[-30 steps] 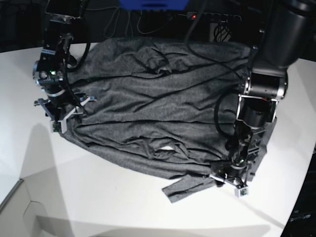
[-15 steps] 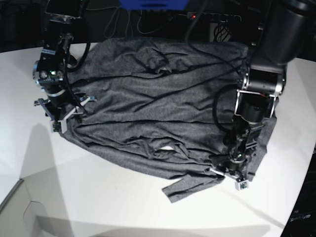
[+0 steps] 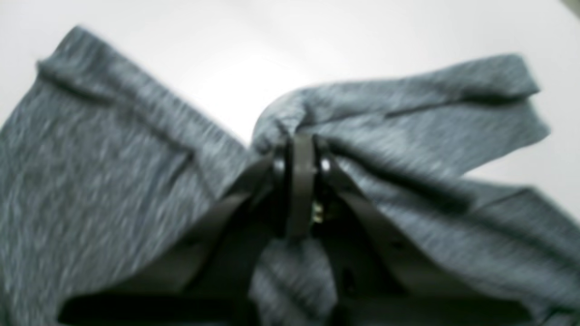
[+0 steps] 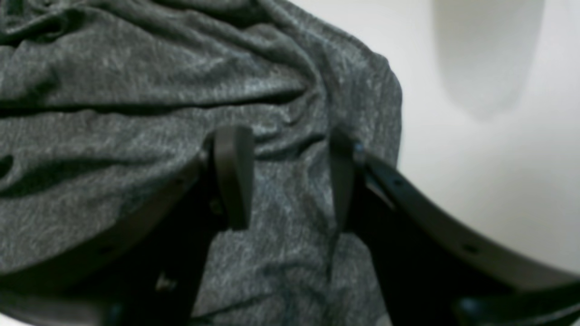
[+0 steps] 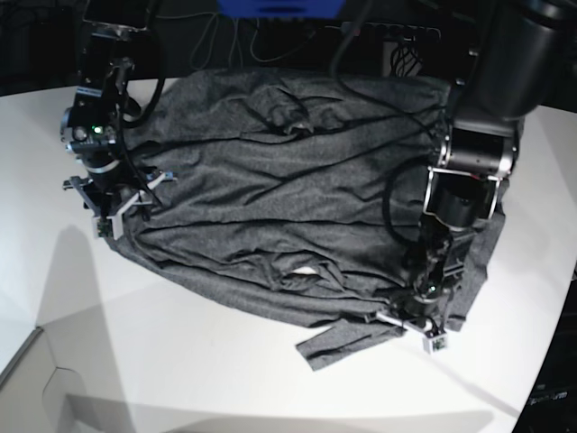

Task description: Layout the t-shirt on the table in an organized manner, then fold the t-shirt properly

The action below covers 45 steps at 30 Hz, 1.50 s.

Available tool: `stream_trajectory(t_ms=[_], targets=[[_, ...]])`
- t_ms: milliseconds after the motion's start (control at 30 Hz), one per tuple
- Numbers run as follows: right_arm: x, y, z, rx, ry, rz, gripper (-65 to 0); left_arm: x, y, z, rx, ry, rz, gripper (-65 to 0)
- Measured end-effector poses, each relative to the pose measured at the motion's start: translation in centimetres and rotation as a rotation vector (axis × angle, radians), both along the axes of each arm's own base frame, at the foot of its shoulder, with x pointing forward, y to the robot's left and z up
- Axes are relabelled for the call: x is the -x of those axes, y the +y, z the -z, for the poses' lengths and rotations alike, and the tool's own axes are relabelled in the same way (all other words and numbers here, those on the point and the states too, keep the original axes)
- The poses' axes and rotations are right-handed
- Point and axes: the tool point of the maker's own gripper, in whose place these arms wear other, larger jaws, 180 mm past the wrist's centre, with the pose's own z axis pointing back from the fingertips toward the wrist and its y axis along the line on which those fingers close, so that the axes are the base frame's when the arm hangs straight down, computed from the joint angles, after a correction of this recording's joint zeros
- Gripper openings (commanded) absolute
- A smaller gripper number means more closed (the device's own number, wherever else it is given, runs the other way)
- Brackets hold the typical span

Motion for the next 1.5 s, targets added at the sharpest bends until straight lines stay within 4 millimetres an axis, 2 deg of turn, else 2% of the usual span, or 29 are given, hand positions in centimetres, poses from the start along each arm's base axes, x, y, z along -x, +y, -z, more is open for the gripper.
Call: stream_trajectory(t_ms=[67, 167, 267, 333, 467, 533, 600, 767, 833, 900, 967, 1033, 1133, 1200, 1300, 1367, 1433, 1500], targets=[[0.0, 0.0, 0.0, 0.000, 0.001, 0.000, -37.3, -1.0, -0.1, -1.9, 0.003, -0.054, 0.003, -65.0], [0.0, 0.0, 0.1, -0.001, 0.002, -0.001, -37.3, -2.6, -0.9, -6.4, 0.003, -0.181, 0.024, -65.0], [0.0, 0.1, 0.1, -0.003, 0.001, -0.001, -37.3, -2.3, -2.1, -9.8, 0.045, -0.262, 0.058, -65.0], [0.1, -0.1, 0.2, 0.001, 0.006, 0.000, -37.3, -0.7, -1.0, -11.4, 0.094, -0.309, 0.027, -65.0], [0.1, -0.1, 0.2, 0.001, 0.008, 0.000, -37.3, 1.9, 3.1, -13.8, 0.115, -0.365, -0.072, -65.0], [0.1, 0.1, 0.2, -0.002, 0.006, -0.002, -37.3, 2.6, 3.8, -14.9, 0.112, -0.387, -0.080, -65.0], [0.0, 0.1, 0.1, -0.002, 0.002, -0.003, -37.3, 3.5, 4.0, -14.5, 0.112, -0.384, -0.080, -65.0], [0.0, 0.1, 0.1, -0.002, 0.004, -0.002, -37.3, 6.8, 2.8, -8.4, 0.122, -0.236, -0.064, -65.0], [0.0, 0.3, 0.1, -0.003, 0.003, -0.006, -37.3, 7.4, 2.5, -7.5, 0.126, -0.214, -0.056, -64.9], [0.0, 0.2, 0.2, -0.003, 0.004, -0.006, -37.3, 7.5, 2.0, -7.5, 0.129, -0.224, -0.052, -64.4], [-0.1, 0.2, 0.1, -0.002, 0.003, -0.005, -37.3, 7.7, 0.7, -7.2, 0.124, -0.218, -0.019, -60.5], [-0.1, 0.2, 0.1, -0.003, 0.001, -0.006, -37.3, 8.4, -0.6, -6.1, 0.129, -0.190, 0.015, -53.3], [-0.2, 0.2, 0.0, -0.002, -0.002, -0.006, -37.3, 9.7, -0.9, -4.3, 0.126, -0.143, 0.023, -41.6], [-0.4, 0.2, -0.2, -0.001, -0.010, -0.006, -37.2, 10.1, -0.8, -5.4, 0.114, -0.163, 0.027, -36.8], [-1.7, 0.7, -1.2, -0.006, -0.038, -0.015, -37.2, 10.0, -0.6, -10.0, 0.084, -0.296, 0.057, -32.9], [-3.3, 1.7, -2.0, -0.005, -0.063, -0.052, -37.2, 10.3, 0.2, -11.9, 0.053, -0.344, 0.053, -32.8], [-4.7, 3.1, -2.2, -0.005, -0.071, -0.098, -37.2, 11.2, 1.1, -12.0, 0.041, -0.348, 0.039, -32.8], [-5.8, 4.9, -1.9, -0.006, -0.065, -0.162, -37.2, 12.8, 2.3, -9.8, 0.034, -0.291, 0.011, -32.8]])
